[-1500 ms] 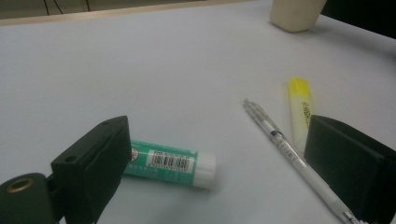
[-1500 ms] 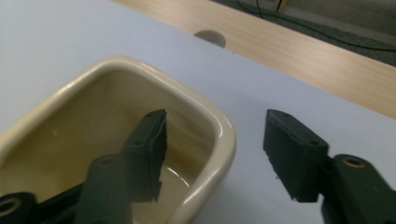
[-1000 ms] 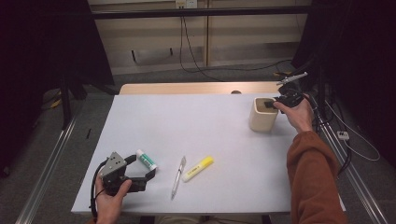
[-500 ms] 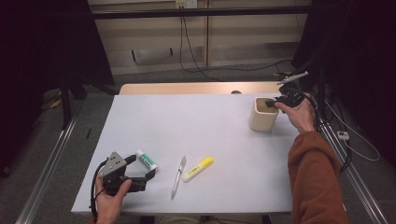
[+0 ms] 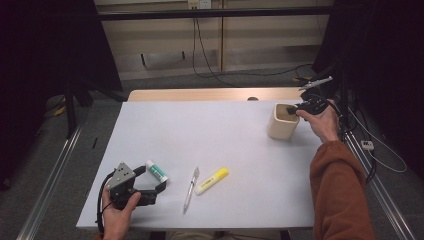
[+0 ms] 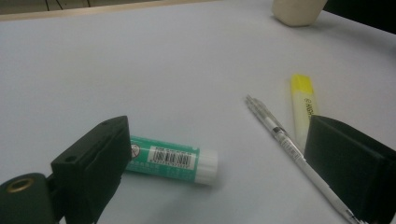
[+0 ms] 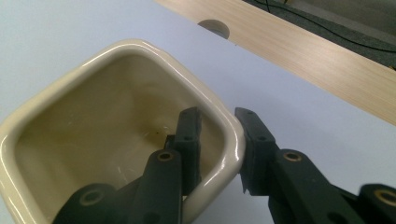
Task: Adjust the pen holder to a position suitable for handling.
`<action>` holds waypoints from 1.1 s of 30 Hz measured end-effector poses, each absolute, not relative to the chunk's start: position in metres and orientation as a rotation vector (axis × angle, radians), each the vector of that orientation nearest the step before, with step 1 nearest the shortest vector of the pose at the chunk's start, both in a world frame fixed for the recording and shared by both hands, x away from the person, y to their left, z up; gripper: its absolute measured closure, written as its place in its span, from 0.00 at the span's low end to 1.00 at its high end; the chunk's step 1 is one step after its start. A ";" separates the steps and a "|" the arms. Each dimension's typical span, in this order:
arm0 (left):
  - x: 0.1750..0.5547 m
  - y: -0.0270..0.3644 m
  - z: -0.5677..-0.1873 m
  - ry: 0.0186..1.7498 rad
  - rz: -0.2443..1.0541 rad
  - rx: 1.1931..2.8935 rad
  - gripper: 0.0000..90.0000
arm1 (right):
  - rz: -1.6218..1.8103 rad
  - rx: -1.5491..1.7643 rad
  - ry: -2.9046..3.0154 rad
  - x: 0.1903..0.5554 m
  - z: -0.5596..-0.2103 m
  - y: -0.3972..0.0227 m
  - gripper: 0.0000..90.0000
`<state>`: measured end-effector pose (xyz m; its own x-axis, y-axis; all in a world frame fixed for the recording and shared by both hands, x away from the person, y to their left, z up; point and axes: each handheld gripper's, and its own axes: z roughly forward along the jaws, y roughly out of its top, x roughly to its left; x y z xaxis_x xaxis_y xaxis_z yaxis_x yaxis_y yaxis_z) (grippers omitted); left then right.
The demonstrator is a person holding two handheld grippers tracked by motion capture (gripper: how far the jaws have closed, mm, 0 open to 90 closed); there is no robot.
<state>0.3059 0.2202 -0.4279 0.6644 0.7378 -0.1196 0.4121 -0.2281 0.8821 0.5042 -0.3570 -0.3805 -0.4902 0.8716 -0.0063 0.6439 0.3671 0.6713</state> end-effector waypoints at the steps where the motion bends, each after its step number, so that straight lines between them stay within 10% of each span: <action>1: 0.306 0.220 -0.428 0.910 0.399 1.857 0.08 | 0.872 1.327 2.274 0.504 -0.380 -0.357 0.81; 33: 0.305 0.221 -0.427 0.903 0.394 1.852 0.08 | 0.995 1.114 2.392 0.482 -0.348 -0.269 0.81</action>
<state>0.3054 0.2206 -0.4268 0.6686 0.7334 -0.1231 0.4092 -0.2245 0.8844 0.4816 -0.2694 -0.3480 -0.6448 0.7643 0.0040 0.5417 0.4533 0.7079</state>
